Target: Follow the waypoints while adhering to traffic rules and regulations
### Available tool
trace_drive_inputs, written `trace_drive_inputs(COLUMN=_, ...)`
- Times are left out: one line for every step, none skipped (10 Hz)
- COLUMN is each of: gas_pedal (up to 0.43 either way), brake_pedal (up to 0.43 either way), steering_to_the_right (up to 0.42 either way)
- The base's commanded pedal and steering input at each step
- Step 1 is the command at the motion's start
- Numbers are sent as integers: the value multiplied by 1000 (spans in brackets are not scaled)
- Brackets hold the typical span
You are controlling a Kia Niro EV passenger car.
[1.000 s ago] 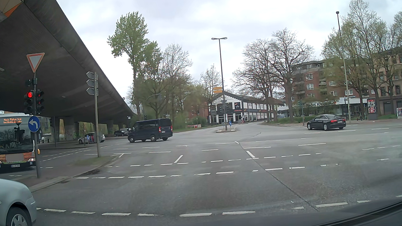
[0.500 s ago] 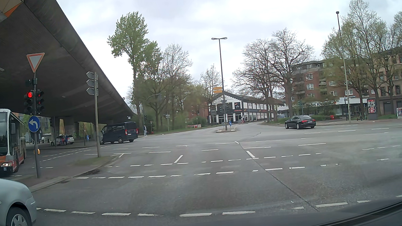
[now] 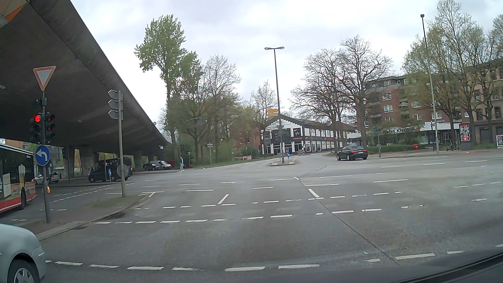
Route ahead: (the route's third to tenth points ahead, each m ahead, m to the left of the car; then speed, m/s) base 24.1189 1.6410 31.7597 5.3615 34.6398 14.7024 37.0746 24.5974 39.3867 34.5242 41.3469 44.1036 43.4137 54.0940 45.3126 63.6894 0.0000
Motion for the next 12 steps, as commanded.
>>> trace_drive_inputs(gas_pedal=0, brake_pedal=280, steering_to_the_right=-11)
trace_drive_inputs(gas_pedal=0, brake_pedal=280, steering_to_the_right=-11)
trace_drive_inputs(gas_pedal=0, brake_pedal=280, steering_to_the_right=-11)
trace_drive_inputs(gas_pedal=0, brake_pedal=280, steering_to_the_right=-11)
trace_drive_inputs(gas_pedal=0, brake_pedal=280, steering_to_the_right=-11)
trace_drive_inputs(gas_pedal=0, brake_pedal=280, steering_to_the_right=-11)
trace_drive_inputs(gas_pedal=0, brake_pedal=280, steering_to_the_right=-11)
trace_drive_inputs(gas_pedal=0, brake_pedal=280, steering_to_the_right=-11)
trace_drive_inputs(gas_pedal=0, brake_pedal=280, steering_to_the_right=-11)
trace_drive_inputs(gas_pedal=0, brake_pedal=280, steering_to_the_right=-11)
trace_drive_inputs(gas_pedal=0, brake_pedal=280, steering_to_the_right=-11)
trace_drive_inputs(gas_pedal=0, brake_pedal=280, steering_to_the_right=-11)
